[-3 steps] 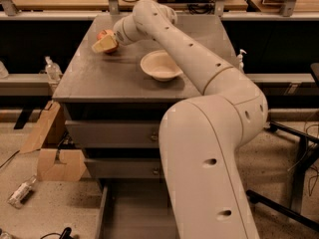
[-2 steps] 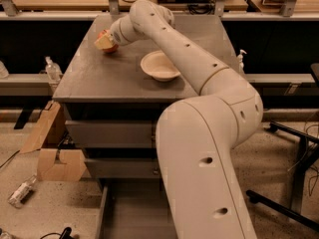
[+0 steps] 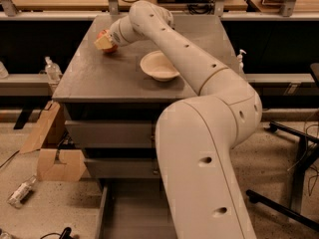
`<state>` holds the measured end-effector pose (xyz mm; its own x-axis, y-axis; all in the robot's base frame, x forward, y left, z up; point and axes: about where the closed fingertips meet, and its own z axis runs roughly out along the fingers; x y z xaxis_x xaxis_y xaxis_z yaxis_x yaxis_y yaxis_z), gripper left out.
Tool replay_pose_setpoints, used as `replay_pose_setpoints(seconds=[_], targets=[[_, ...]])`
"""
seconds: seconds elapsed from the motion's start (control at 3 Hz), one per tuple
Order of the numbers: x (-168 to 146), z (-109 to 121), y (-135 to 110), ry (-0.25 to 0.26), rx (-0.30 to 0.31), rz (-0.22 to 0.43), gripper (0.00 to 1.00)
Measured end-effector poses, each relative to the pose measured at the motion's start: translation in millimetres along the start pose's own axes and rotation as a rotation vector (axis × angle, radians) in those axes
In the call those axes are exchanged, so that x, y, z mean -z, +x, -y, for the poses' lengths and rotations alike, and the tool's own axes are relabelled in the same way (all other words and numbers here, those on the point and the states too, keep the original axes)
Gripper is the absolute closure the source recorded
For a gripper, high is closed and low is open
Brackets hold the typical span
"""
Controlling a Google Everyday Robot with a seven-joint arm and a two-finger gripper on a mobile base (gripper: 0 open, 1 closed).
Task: Place apple into bottom drawer
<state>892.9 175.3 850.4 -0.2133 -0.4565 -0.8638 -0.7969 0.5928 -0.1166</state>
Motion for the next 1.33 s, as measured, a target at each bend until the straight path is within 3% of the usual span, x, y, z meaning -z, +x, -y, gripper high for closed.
replay_pose_setpoints(seconds=[0.33,0.67,1.0,1.33], targets=[[10.1,-5.2,-3.1,-0.012,0.036,-0.035,1.00],[42.1,-8.5,-19.4,0.012,0.102,-0.050,1.00],[96.9,-26.3,-39.8,0.049,0.161,-0.036,1.00],[165.9,-42.7,-60.0,0.123,0.167,0.021,1.00]])
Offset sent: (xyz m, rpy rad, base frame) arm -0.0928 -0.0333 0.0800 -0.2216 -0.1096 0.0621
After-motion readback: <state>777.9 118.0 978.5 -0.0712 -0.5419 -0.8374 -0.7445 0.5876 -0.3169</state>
